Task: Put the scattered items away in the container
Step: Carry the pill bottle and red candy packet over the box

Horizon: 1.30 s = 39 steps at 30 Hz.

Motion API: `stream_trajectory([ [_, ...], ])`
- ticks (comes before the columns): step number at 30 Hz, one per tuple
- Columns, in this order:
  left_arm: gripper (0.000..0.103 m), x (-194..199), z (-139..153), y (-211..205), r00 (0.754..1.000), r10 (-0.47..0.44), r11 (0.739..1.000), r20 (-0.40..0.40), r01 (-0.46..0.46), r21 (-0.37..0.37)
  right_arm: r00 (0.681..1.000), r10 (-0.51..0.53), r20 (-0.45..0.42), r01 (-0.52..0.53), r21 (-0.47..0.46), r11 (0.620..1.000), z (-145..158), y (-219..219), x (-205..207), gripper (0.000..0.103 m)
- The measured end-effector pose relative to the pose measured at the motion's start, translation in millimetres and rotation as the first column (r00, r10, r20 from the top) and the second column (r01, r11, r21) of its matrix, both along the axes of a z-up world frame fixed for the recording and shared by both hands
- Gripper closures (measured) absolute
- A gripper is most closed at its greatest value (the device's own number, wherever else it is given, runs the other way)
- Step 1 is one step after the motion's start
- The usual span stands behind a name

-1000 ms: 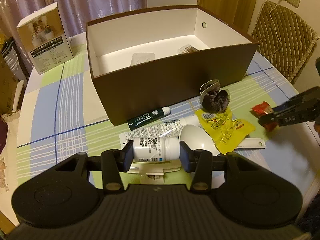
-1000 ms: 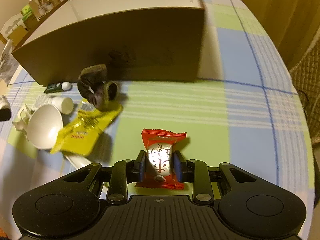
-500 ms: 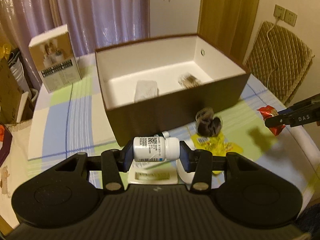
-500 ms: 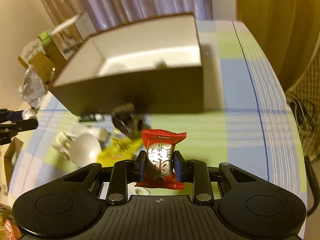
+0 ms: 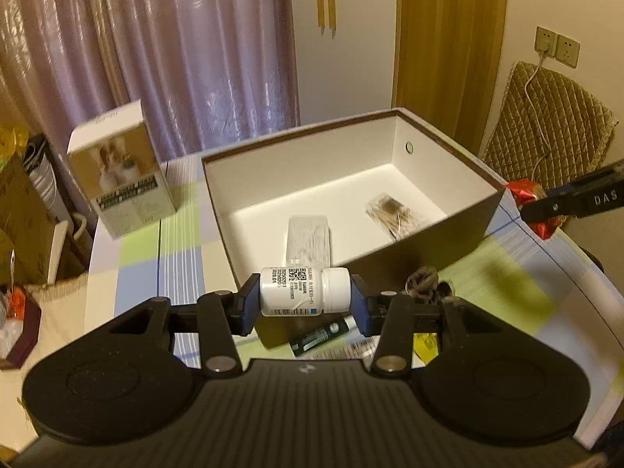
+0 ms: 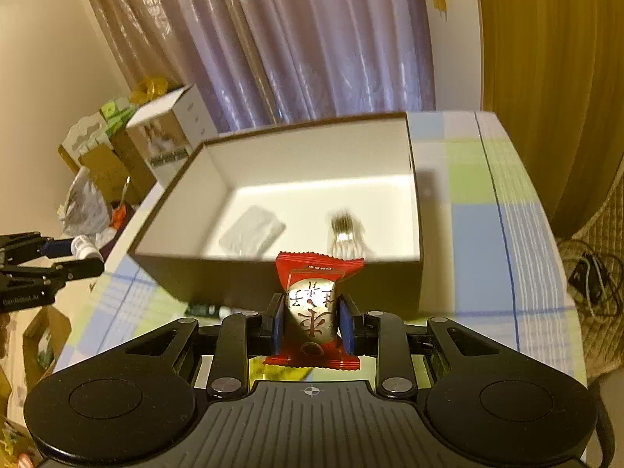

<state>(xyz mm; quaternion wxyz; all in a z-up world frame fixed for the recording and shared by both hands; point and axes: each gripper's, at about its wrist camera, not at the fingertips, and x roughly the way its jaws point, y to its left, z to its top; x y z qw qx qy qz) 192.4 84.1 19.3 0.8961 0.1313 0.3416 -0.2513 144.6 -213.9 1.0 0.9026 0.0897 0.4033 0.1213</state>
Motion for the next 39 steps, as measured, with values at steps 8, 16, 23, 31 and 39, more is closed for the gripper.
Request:
stream_trajectory([
  [8, 0.062, 32, 12, -19, 0.998, -0.045, 0.999, 0.037, 0.045, -0.001, 0.998, 0.022, 0.051, -0.023, 0.010, 1.000, 16, 11, 35, 0.071],
  [16, 0.062, 60, 12, -33, 0.996, -0.073, 0.997, 0.041, 0.073, 0.008, 0.998, 0.039, 0.057, -0.039, 0.004, 0.999, 16, 21, 66, 0.071],
  [23, 0.062, 87, 5, -48, 0.996, -0.091, 0.996, 0.023, 0.091, 0.018, 0.998, 0.050, 0.044, -0.049, -0.006, 0.999, 9, 28, 94, 0.071],
  [31, 0.062, 132, -4, -60, 0.995, -0.099, 0.994, 0.005, 0.099, 0.039, 0.999, 0.054, 0.007, -0.053, -0.021, 0.998, -9, 32, 137, 0.071],
  [39, 0.062, 176, -28, -71, 0.996, -0.080, 0.993, -0.034, 0.082, 0.087, 0.998, 0.058, -0.036, -0.059, -0.047, 0.997, -31, 37, 174, 0.071],
])
